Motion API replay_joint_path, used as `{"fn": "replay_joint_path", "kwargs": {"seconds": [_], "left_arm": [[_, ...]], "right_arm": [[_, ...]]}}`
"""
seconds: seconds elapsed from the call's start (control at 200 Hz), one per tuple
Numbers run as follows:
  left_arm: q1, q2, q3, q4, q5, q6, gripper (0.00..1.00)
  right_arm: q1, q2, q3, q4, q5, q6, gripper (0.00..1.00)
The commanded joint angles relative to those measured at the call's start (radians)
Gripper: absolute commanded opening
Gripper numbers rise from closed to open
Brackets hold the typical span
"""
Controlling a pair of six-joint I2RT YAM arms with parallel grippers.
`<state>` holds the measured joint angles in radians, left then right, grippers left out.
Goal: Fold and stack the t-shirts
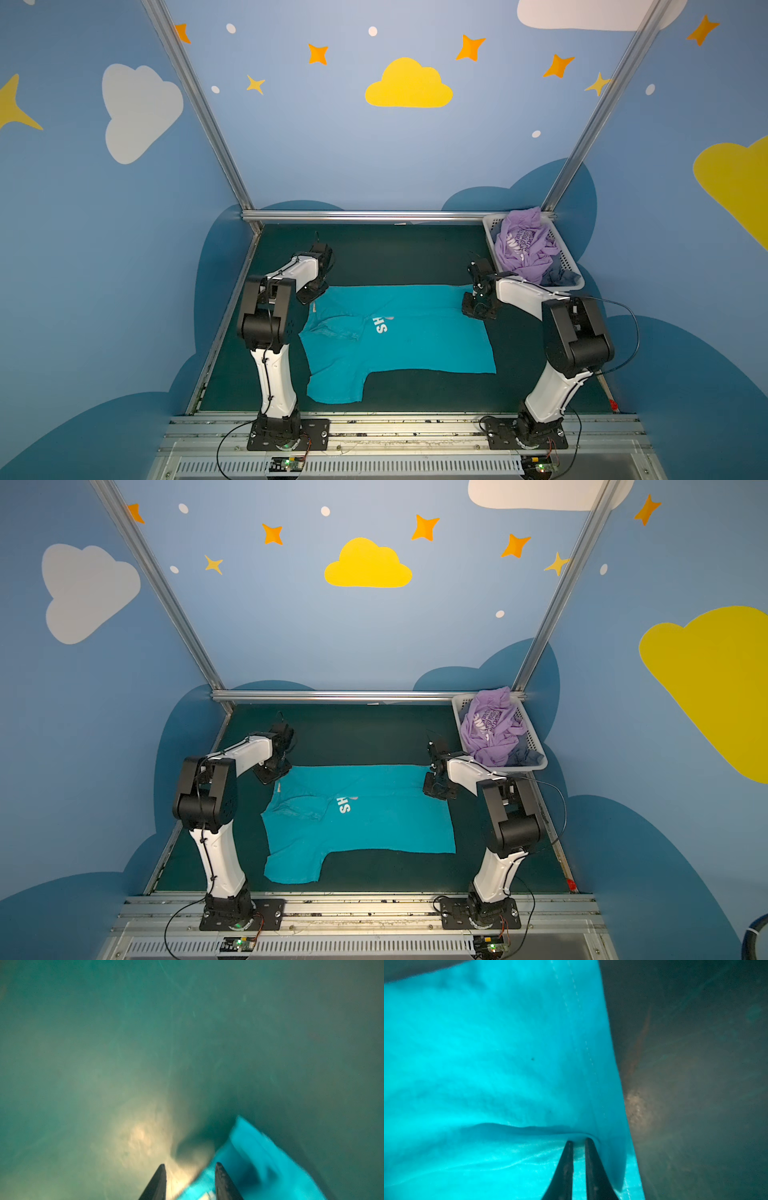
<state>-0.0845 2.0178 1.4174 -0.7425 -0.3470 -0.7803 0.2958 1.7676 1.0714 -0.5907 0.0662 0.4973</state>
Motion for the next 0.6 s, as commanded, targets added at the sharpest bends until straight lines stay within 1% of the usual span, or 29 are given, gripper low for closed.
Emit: {"fn": "replay_joint_path", "kwargs": {"seconds": [0.0, 0.04, 0.1, 0.195, 0.255, 0.33, 0.406, 0.541, 0.596], "left_arm": [[-0.003, -0.023, 0.028, -0.033, 0.015, 0.044, 0.39], [-0.017, -0.047, 0.013, -0.019, 0.015, 0.051, 0.4], [-0.03, -0.084, -0.013, -0.002, 0.023, 0.051, 0.44], [-0.033, -0.128, -0.051, 0.044, 0.058, 0.051, 0.57], [-0.032, -0.145, -0.061, 0.063, 0.066, 0.055, 0.62], [-0.031, -0.149, -0.057, 0.084, 0.078, 0.062, 0.62], [-0.031, -0.135, -0.038, 0.102, 0.092, 0.073, 0.59], [-0.031, -0.06, 0.021, 0.096, 0.098, 0.083, 0.52], [-0.032, -0.029, 0.043, 0.092, 0.1, 0.085, 0.51]], "right_arm": [[-0.002, -0.086, -0.045, -0.022, -0.011, -0.012, 0.14], [0.006, -0.123, -0.051, -0.021, -0.02, -0.016, 0.14], [0.02, -0.179, -0.051, -0.025, -0.018, -0.017, 0.14], [0.048, -0.259, -0.051, -0.023, 0.002, -0.022, 0.17], [0.06, -0.296, -0.045, -0.027, 0.004, -0.019, 0.18], [0.077, -0.323, -0.035, -0.035, -0.002, -0.017, 0.2], [0.092, -0.324, -0.024, -0.044, -0.003, -0.016, 0.2], [0.111, -0.299, -0.024, -0.052, -0.018, 0.001, 0.2], [0.116, -0.292, -0.035, -0.045, -0.024, 0.008, 0.19]]}}
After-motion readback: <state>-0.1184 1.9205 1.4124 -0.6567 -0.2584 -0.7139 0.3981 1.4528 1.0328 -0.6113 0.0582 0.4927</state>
